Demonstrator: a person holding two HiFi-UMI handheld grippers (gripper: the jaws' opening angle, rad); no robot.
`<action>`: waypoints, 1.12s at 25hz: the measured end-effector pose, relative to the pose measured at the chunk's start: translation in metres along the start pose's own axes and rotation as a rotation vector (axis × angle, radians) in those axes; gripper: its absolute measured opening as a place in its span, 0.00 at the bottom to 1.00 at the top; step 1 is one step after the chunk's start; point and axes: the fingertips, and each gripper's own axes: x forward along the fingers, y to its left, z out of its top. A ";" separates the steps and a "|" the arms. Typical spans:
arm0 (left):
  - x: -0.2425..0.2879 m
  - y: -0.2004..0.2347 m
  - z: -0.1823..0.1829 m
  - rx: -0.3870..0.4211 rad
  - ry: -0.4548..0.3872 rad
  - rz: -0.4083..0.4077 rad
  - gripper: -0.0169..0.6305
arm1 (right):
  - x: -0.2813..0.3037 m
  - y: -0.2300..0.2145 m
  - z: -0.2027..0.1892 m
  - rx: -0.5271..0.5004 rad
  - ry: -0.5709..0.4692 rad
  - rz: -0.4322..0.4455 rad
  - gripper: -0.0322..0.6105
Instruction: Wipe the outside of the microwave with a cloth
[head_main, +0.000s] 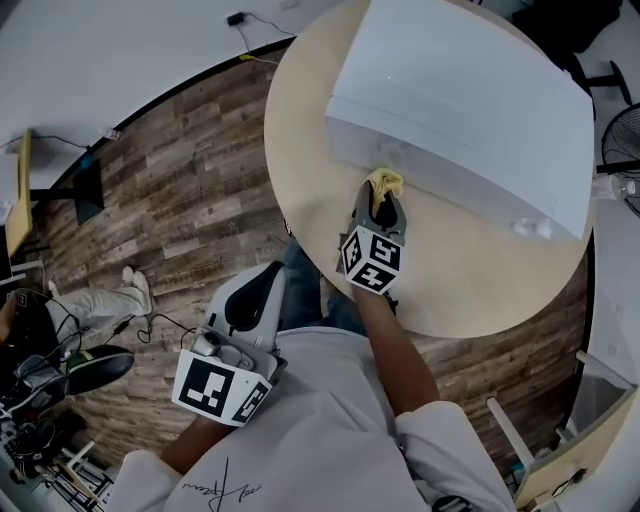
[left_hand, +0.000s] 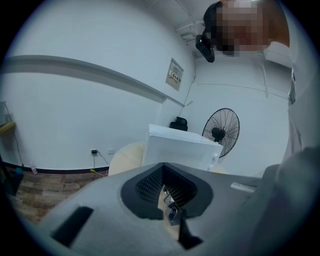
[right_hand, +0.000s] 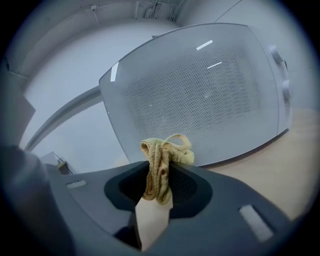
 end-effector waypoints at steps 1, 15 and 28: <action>0.000 0.003 0.000 -0.002 0.001 0.004 0.01 | 0.002 0.003 -0.001 0.005 0.004 0.003 0.24; 0.002 0.038 0.002 -0.030 0.019 0.048 0.01 | 0.025 0.048 -0.014 0.012 0.044 0.051 0.24; 0.006 0.050 0.003 -0.039 0.020 0.072 0.01 | 0.037 0.070 -0.021 0.000 0.067 0.101 0.24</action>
